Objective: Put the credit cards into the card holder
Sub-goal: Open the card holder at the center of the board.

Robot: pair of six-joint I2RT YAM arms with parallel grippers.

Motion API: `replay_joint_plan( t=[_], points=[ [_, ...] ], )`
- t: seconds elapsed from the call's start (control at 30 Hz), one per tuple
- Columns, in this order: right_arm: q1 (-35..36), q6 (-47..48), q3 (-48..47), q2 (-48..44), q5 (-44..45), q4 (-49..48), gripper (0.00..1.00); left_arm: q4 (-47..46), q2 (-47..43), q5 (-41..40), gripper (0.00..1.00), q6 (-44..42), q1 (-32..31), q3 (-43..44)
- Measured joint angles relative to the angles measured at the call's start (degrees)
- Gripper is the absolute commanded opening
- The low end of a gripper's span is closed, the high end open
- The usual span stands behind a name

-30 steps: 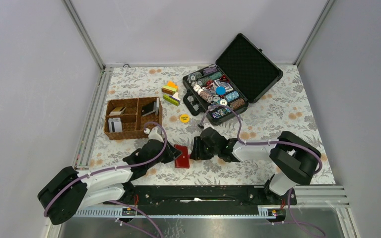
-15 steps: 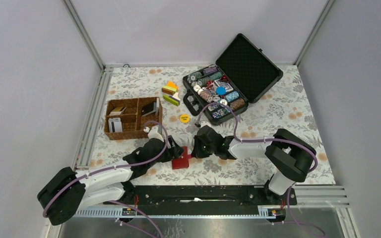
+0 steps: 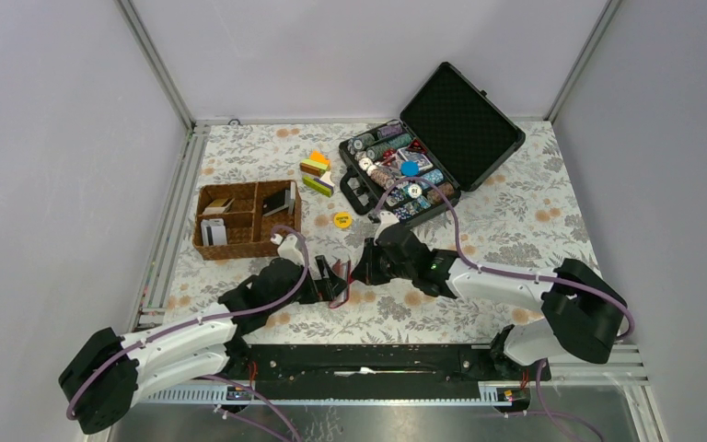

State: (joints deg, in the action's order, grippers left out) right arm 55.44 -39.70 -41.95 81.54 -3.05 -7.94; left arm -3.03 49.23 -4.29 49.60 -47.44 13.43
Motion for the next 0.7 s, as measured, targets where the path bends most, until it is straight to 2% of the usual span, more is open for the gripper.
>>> replay_joint_plan(
  t=[0.17,0.5,0.7],
  points=[
    [0.0,0.0,0.0,-1.0,-0.1,0.7,0.00,-2.3,0.7,2.7,0.96,-0.3,-0.3,0.0],
    [0.0,0.1,0.2,-1.2,-0.1,2.3,0.00,-2.8,3.5,3.5,0.74,-0.3,-0.7,0.0],
    [0.0,0.2,0.2,-1.2,-0.1,2.5,0.00,-2.8,4.5,3.0,0.68,-0.6,-0.9,0.1]
  ],
)
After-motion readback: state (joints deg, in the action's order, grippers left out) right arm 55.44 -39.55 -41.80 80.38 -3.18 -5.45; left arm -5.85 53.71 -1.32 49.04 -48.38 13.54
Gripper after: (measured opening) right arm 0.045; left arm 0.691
